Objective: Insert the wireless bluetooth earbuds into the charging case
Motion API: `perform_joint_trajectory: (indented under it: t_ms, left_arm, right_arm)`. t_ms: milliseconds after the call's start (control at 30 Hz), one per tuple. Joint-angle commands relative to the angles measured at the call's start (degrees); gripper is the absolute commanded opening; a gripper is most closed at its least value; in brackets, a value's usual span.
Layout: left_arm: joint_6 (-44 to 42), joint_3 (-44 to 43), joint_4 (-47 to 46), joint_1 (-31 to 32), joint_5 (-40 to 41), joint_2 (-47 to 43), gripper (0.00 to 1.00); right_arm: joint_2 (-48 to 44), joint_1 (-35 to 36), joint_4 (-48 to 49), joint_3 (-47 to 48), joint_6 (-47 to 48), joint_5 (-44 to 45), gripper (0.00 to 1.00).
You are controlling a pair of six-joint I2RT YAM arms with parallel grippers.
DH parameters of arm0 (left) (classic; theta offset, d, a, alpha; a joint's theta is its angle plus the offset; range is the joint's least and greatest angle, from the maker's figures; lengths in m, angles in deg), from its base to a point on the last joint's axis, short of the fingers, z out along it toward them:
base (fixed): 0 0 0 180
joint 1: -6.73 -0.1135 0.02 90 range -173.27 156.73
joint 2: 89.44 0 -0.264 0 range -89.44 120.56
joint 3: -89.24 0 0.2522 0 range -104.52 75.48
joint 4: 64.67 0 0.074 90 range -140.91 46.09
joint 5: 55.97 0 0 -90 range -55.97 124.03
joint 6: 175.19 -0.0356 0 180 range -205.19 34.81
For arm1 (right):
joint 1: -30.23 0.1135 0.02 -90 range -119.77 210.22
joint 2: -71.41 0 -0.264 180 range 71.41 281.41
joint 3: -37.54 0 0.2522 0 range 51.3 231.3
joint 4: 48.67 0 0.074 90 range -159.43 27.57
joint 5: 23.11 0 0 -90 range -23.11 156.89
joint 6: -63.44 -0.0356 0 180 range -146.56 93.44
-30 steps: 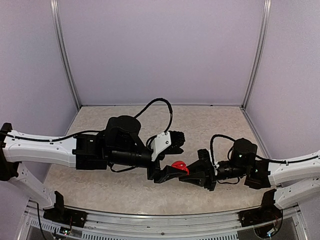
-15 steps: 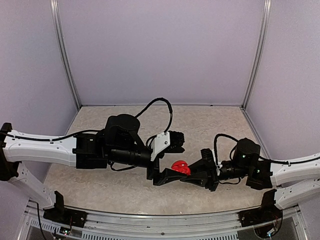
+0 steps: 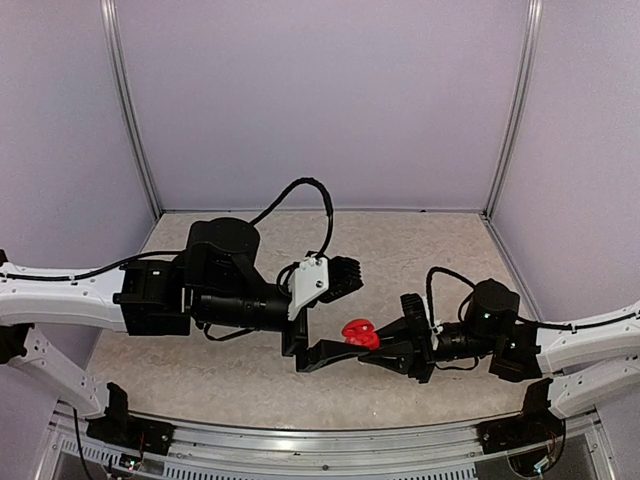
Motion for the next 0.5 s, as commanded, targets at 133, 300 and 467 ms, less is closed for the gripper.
perform_joint_trajectory:
  t_ms: [133, 300, 467]
  left_arm:
    - [-3.19, -1.05, 4.11, -0.04, 2.40, -1.09, 0.92]
    - [-3.95, -0.10, 4.52, -0.55, 2.82, -1.40, 0.89]
    - [-3.62, 0.00, 4.21, -1.69, 2.92, -1.20, 0.86]
  right_arm:
    - [0.84, 0.61, 3.51, -0.50, -3.34, -0.22, 0.00]
    - [0.17, 0.64, 4.33, -1.00, -3.08, -1.94, 0.00]
    - [0.88, 0.60, 4.07, -0.54, -2.00, -4.25, 0.00]
